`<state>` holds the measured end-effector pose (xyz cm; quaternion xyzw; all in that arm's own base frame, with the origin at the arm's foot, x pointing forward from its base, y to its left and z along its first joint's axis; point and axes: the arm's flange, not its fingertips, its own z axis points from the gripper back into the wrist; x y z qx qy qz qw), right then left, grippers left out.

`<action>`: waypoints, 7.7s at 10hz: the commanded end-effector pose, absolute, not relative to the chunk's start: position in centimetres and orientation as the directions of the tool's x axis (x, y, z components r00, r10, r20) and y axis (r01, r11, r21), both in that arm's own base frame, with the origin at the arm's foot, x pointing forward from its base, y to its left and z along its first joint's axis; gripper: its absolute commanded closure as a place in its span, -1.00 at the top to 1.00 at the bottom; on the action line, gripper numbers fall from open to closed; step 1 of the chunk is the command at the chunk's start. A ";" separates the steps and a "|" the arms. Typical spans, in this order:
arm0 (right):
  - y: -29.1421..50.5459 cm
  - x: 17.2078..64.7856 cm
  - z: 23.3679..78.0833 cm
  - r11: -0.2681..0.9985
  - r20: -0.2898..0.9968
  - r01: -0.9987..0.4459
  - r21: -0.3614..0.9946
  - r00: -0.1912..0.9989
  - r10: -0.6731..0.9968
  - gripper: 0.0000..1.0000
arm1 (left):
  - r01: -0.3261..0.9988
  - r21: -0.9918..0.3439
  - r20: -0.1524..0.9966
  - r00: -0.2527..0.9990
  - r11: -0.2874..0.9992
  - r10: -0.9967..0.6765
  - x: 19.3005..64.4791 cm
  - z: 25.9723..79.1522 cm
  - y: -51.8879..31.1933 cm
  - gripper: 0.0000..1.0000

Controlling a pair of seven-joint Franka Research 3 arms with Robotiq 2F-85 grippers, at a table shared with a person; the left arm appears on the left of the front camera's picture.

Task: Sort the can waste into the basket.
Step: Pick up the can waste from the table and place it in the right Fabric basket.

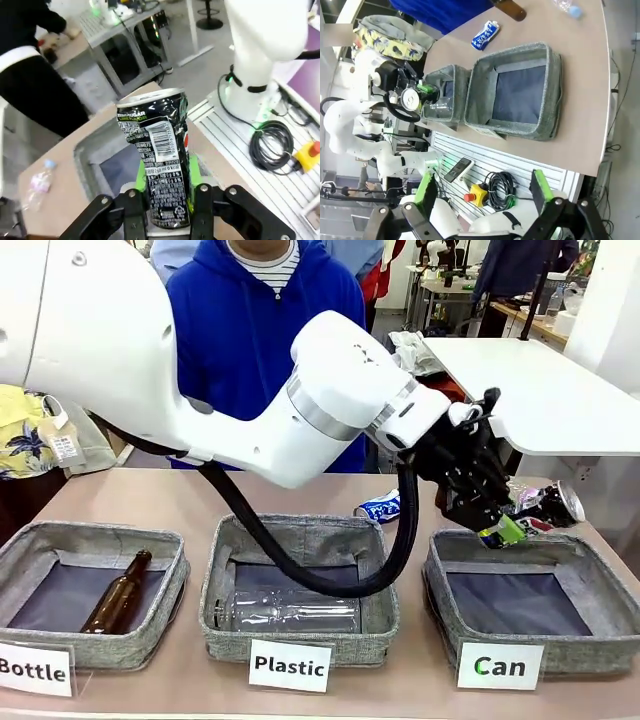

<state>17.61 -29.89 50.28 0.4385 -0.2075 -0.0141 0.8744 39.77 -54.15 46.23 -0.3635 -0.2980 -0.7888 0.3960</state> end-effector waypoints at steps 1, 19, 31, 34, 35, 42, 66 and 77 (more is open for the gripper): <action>-29.8 17.1 50.3 0.629 0.347 -0.148 0.763 0.915 -0.205 1.00 | 0.805 0.101 0.836 -0.387 -0.585 -0.388 38.0 45.0 -54.0 -0.27; -29.8 17.1 50.3 0.629 0.347 -0.148 0.763 0.915 -0.205 1.00 | 0.923 0.109 0.639 -0.349 -0.369 -0.685 39.9 43.0 -61.7 1.00; -4.8 28.3 47.8 0.296 0.234 -0.270 0.916 0.960 0.153 1.00 | 0.904 -0.270 0.779 0.407 0.330 -0.477 33.2 60.8 -22.4 1.00; 0.0 29.7 46.3 0.241 0.141 -0.198 0.950 0.961 0.236 1.00 | 0.707 -0.488 0.772 0.623 0.512 -0.124 28.6 60.1 -4.3 1.00; 0.4 29.8 46.3 0.194 0.130 -0.179 0.965 0.963 0.238 1.00 | 0.655 -0.567 0.740 0.672 0.500 -0.041 26.0 58.0 -0.6 1.00; -2.7 31.4 47.6 0.111 0.201 -0.217 0.970 0.969 0.141 1.00 | 0.455 -0.853 0.467 0.884 0.254 -0.018 23.1 42.2 10.4 1.00; 9.2 38.2 48.9 0.685 0.380 -0.675 0.272 0.730 0.568 1.00 | 0.440 -0.859 0.467 0.883 0.262 0.048 23.4 48.2 12.9 1.00; 18.4 54.5 49.7 -0.196 0.170 -0.944 -0.266 -0.247 0.954 1.00 | 0.440 -0.859 0.467 0.883 0.262 0.048 23.4 48.2 12.9 1.00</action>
